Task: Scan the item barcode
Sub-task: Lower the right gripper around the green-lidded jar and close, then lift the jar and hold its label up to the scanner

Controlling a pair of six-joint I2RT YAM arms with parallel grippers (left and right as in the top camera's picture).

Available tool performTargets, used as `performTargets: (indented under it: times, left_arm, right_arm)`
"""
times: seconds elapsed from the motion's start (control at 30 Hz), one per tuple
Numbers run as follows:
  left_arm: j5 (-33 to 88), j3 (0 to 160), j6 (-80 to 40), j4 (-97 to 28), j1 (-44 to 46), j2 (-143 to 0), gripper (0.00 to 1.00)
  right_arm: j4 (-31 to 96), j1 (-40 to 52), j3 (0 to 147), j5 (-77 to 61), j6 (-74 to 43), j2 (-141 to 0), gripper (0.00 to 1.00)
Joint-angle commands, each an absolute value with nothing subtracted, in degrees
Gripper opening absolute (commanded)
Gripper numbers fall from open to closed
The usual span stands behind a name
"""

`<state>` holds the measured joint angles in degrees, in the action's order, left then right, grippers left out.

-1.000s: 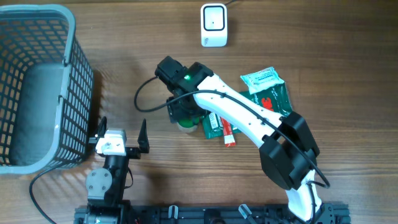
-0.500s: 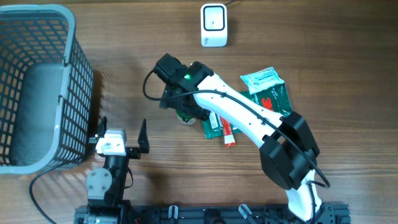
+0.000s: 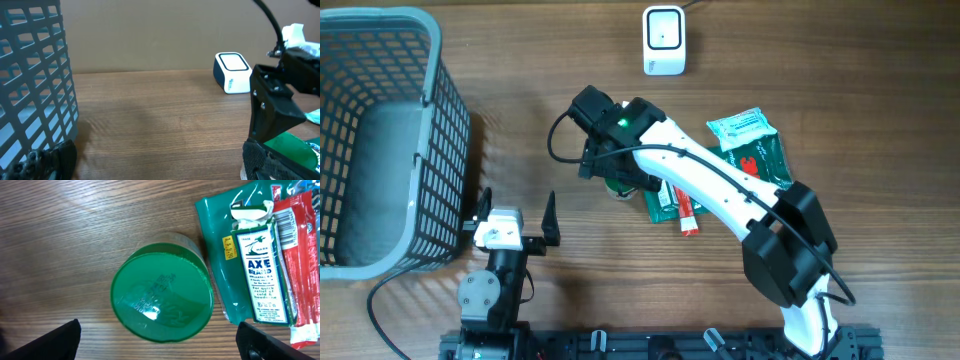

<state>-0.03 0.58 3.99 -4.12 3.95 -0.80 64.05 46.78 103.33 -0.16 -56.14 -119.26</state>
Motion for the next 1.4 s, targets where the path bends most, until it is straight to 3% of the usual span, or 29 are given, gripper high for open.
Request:
performTargets:
  times: [0.0,0.23,0.53,0.67,1.13,1.37]
  left_arm:
    - [0.84,0.32,3.66,-4.29,3.73,-0.27,1.00]
    - [0.84,0.32,3.66,-4.29,3.75,-0.27,1.00]
    - [0.84,0.32,3.66,-4.29,3.73,-0.27,1.00]
    - [0.84,0.32,3.66,-4.29,3.73,-0.27,1.00]
    - [0.84,0.32,3.66,-4.29,3.73,-0.27,1.00]
    - [0.84,0.32,3.66,-4.29,3.73,-0.27,1.00]
  right_arm:
    - [64.73,46.44,104.68,0.47,-54.00,-117.08,0.99]
    - [65.23,46.41,104.68,2.83,-53.82,-116.79,1.00]
    - [65.25,46.26,104.55,2.57,-38.74,-113.67,1.00]
    - [64.62,46.26,104.53,0.99,-39.59,-115.09,1.00]
    - [62.37,44.62,104.53,-4.27,-69.63,-123.96,1.00]
    - [60.86,44.38,104.53,-8.67,-78.65,-128.66,0.99]
